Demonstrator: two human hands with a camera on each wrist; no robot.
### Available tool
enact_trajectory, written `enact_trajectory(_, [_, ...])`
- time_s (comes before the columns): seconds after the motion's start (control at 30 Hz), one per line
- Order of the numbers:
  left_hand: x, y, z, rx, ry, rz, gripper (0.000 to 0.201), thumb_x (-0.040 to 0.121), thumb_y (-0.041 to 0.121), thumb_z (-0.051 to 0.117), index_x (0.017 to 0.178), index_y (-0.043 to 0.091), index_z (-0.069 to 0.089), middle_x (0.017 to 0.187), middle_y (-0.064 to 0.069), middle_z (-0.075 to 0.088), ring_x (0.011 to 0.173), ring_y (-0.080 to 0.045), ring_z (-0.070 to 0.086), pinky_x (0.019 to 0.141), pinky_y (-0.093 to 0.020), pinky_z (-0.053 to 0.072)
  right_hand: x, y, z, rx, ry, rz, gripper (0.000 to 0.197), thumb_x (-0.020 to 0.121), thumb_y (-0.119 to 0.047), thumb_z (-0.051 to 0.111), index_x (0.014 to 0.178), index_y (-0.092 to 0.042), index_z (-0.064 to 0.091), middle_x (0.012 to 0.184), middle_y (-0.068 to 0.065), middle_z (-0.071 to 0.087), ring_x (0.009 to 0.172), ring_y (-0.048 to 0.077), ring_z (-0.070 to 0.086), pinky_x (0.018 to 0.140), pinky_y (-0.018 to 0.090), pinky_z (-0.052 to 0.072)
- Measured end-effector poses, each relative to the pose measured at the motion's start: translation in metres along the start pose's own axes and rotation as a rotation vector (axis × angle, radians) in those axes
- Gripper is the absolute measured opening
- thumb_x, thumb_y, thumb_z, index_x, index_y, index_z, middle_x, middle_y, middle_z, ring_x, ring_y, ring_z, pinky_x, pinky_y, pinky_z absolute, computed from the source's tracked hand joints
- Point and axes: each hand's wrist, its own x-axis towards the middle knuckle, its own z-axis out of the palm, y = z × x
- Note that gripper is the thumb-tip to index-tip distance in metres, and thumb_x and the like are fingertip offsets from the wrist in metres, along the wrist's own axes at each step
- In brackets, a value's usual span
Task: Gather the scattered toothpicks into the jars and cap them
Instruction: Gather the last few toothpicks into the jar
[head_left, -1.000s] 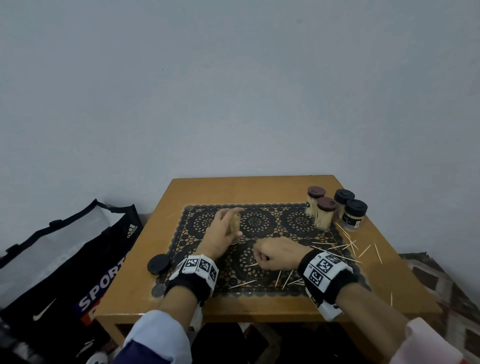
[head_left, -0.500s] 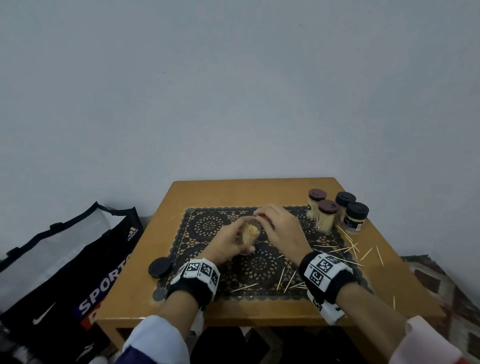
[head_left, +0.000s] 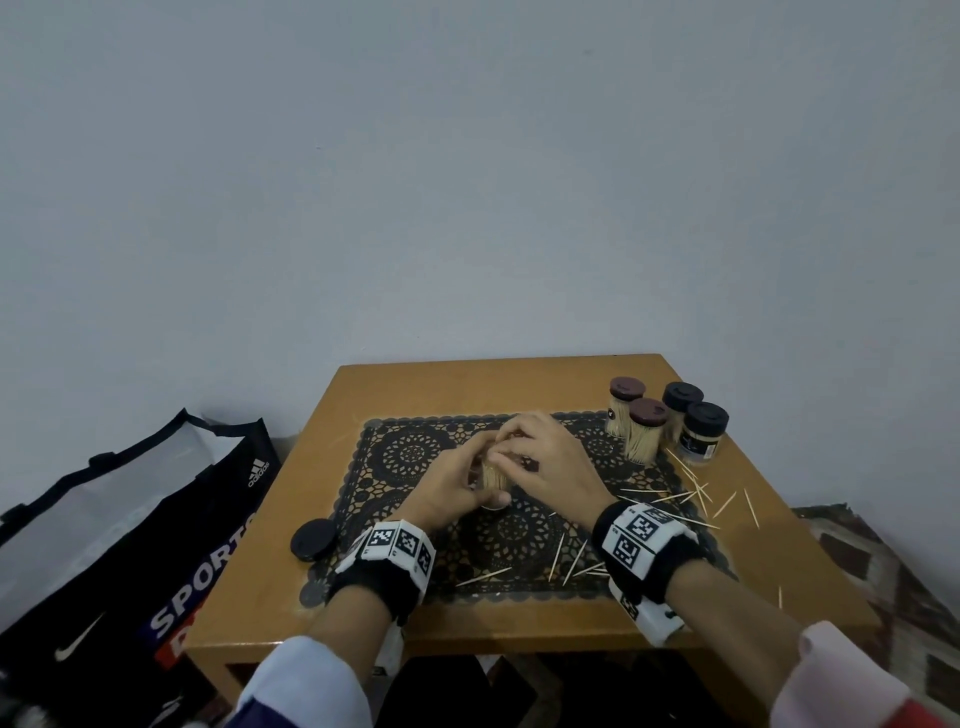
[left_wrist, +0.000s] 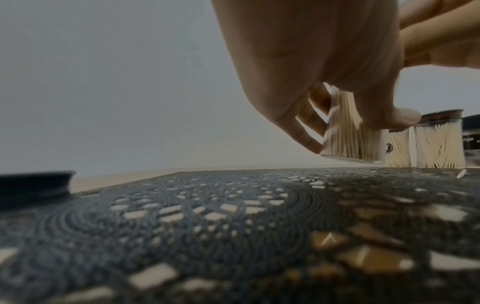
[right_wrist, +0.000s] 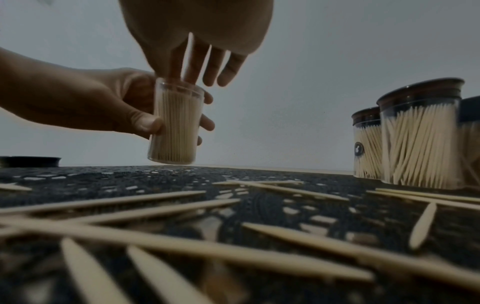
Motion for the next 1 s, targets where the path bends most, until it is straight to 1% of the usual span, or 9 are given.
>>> enact_trajectory(0.13, [0.001,-0.003,0.000,-0.007,0.040,-0.022,0.072,0.074,0.027,0.084,0.134,0.026,0.046,0.116,0.005,0.066,0.102,-0.011,0.064,0.091,-0.032,0.052,-0.001,0.000,-0.012,0.054,-0.085,0.049,0.036,0.097,-0.043,0.046,0.123,-0.029,0.066,0.113,-0.010,0.057,0.105,0.004,0.046,0.085,0.021,0.042])
enact_trajectory(0.2, [0.001,-0.004,0.000,0.015,0.054,-0.037,0.071,0.073,0.028,0.084,0.133,0.028,0.047,0.118,0.006,0.065,0.103,-0.010,0.063,0.092,-0.030,0.052,-0.001,0.003,-0.027,0.024,-0.133,0.150,0.039,0.098,-0.045,0.044,0.133,-0.033,0.056,0.116,-0.010,0.054,0.107,0.003,0.046,0.084,0.021,0.042])
enact_trajectory(0.37, [0.001,-0.009,-0.003,0.089,0.060,-0.077,0.071,0.073,0.027,0.085,0.133,0.029,0.048,0.119,0.005,0.064,0.102,-0.013,0.062,0.088,-0.029,0.051,-0.008,0.043,-0.075,-0.169,-0.320,0.599,0.021,0.095,-0.031,0.055,0.109,-0.022,0.068,0.103,-0.007,0.062,0.092,0.012,0.058,0.078,0.032,0.050])
enact_trajectory(0.5, [0.000,-0.012,-0.002,0.099,0.042,-0.069,0.070,0.072,0.028,0.085,0.132,0.031,0.048,0.119,0.007,0.064,0.101,-0.011,0.062,0.089,-0.032,0.052,-0.031,0.085,-0.110,-0.428,-0.505,0.832,0.014,0.088,-0.014,0.054,0.093,-0.009,0.066,0.104,0.010,0.067,0.092,0.027,0.064,0.075,0.033,0.051])
enact_trajectory(0.57, [0.001,-0.013,-0.002,0.109,0.032,-0.060,0.069,0.072,0.028,0.085,0.131,0.032,0.048,0.117,0.008,0.065,0.100,-0.011,0.063,0.088,-0.033,0.052,-0.041,0.094,-0.120,-0.494,-0.567,0.851,0.019,0.088,-0.010,0.052,0.099,-0.010,0.067,0.106,0.011,0.066,0.097,0.029,0.062,0.075,0.031,0.048])
enact_trajectory(0.67, [0.001,-0.014,-0.002,0.120,0.027,-0.058,0.070,0.072,0.028,0.085,0.131,0.033,0.048,0.115,0.008,0.065,0.098,-0.011,0.063,0.087,-0.034,0.053,-0.052,0.103,-0.123,-0.485,-0.703,0.838,0.015,0.089,-0.007,0.051,0.095,-0.006,0.065,0.096,0.010,0.060,0.086,0.025,0.056,0.066,0.025,0.042])
enact_trajectory(0.73, [0.001,-0.014,-0.002,0.123,0.025,-0.055,0.070,0.072,0.027,0.085,0.131,0.032,0.048,0.114,0.007,0.066,0.097,-0.011,0.064,0.085,-0.034,0.053,-0.059,0.110,-0.119,-0.467,-0.747,0.821,0.020,0.089,-0.008,0.052,0.101,-0.004,0.067,0.096,0.007,0.059,0.087,0.021,0.053,0.070,0.025,0.043])
enact_trajectory(0.87, [0.000,-0.013,-0.002,0.125,0.022,-0.051,0.070,0.072,0.027,0.085,0.131,0.032,0.048,0.115,0.006,0.066,0.098,-0.011,0.063,0.085,-0.031,0.053,-0.065,0.117,-0.120,-0.395,-0.687,0.820,0.031,0.088,-0.003,0.054,0.114,-0.008,0.070,0.115,0.007,0.065,0.105,0.021,0.059,0.089,0.029,0.049])
enact_trajectory(1.0, [0.000,-0.013,-0.002,0.128,0.024,-0.049,0.069,0.072,0.028,0.085,0.130,0.034,0.048,0.113,0.008,0.065,0.097,-0.011,0.064,0.086,-0.032,0.053,-0.066,0.116,-0.118,-0.338,-0.616,0.868,0.036,0.077,-0.010,0.077,0.113,-0.012,0.069,0.111,0.003,0.067,0.100,0.016,0.060,0.084,0.025,0.049])
